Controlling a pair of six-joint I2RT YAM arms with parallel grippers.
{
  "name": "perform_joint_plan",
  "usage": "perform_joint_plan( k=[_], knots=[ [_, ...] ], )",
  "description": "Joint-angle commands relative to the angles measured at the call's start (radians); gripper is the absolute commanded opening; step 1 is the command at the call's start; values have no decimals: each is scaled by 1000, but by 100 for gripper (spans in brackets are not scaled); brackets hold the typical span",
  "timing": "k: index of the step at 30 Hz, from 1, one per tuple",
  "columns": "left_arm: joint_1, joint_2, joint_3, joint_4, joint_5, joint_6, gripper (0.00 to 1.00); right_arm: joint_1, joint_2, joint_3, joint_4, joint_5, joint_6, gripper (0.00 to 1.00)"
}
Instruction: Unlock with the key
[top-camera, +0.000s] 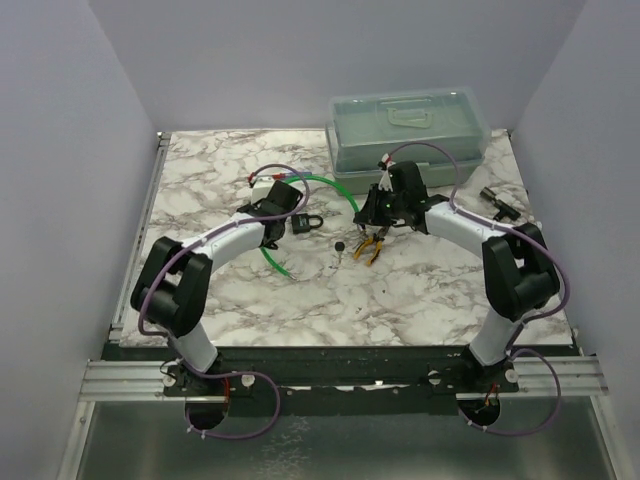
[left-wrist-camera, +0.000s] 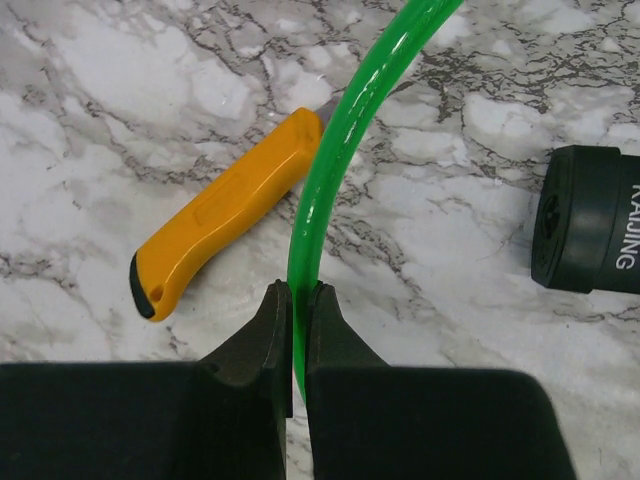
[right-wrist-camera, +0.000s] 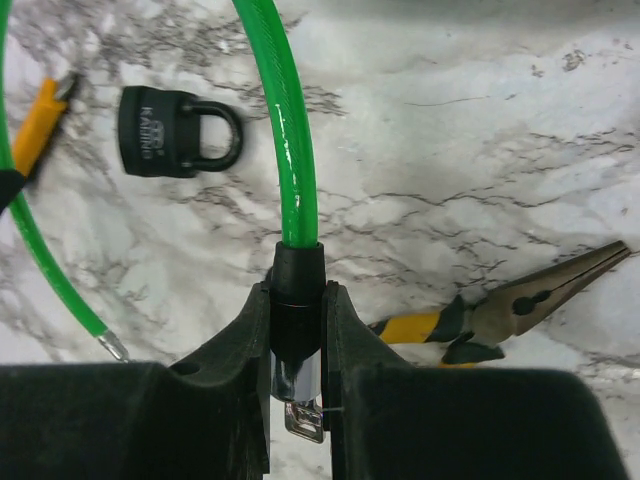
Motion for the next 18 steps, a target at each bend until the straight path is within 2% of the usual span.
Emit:
perform_joint_plan(
  k=[1,14,18],
  knots=[
    [9,109,77,62,40,70,0,-34,81,48,-66,-13,-108,0],
    [43,254,123,60,65,93,0,-77,191,57,-63,-18,-113,0],
    [43,274,145,58,24,125,1,-77,211,84,-73,-14,-110,1]
  ],
)
